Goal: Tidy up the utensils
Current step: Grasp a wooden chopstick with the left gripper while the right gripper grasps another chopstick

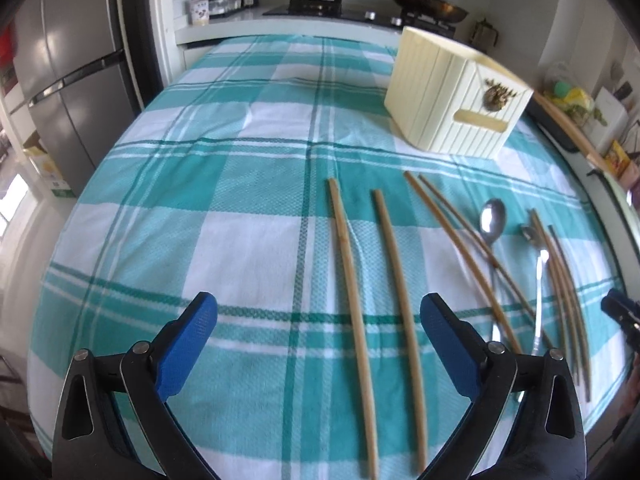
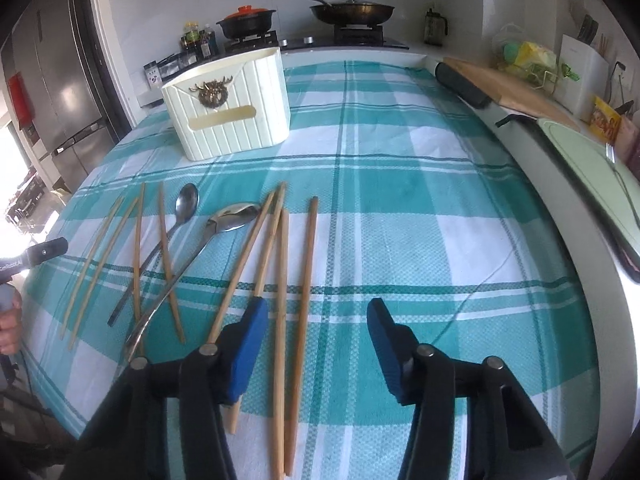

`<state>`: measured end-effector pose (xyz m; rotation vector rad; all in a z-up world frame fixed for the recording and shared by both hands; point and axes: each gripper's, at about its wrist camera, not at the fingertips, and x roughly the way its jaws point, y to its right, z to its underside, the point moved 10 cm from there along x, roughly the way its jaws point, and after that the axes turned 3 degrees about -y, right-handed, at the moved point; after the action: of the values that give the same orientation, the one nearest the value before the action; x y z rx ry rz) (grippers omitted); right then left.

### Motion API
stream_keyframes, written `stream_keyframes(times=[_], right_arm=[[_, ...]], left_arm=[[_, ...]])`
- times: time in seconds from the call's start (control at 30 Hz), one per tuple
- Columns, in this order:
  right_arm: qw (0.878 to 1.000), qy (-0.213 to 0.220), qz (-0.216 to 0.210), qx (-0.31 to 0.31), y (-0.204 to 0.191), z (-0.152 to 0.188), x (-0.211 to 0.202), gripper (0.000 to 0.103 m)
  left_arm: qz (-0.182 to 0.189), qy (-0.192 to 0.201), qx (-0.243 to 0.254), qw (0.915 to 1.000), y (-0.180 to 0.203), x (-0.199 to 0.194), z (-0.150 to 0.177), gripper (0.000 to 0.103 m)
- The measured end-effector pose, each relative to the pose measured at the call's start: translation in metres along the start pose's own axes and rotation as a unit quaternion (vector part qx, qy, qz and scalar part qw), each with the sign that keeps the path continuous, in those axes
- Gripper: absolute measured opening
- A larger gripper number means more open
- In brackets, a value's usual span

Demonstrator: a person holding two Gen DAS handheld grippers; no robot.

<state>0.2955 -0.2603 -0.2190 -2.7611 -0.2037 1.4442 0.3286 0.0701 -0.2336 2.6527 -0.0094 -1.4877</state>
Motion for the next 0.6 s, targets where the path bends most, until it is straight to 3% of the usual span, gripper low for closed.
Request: stream_keyframes(times=[0.4, 0.6], right_arm=[[0.997, -0.073, -0.025, -0.022, -0.003, -0.015, 0.061, 0.021], [0.993, -0.094, -0.002, -0.071, -0.011, -0.029, 0.074, 0.019]], left_arm=[[-0.022, -0.047, 0.037, 0.998, -0.004, 0.045, -0.005, 0.086], [-0.015, -0.054, 0.053, 0.9971, 0.0, 0.054, -0.017, 0.084]])
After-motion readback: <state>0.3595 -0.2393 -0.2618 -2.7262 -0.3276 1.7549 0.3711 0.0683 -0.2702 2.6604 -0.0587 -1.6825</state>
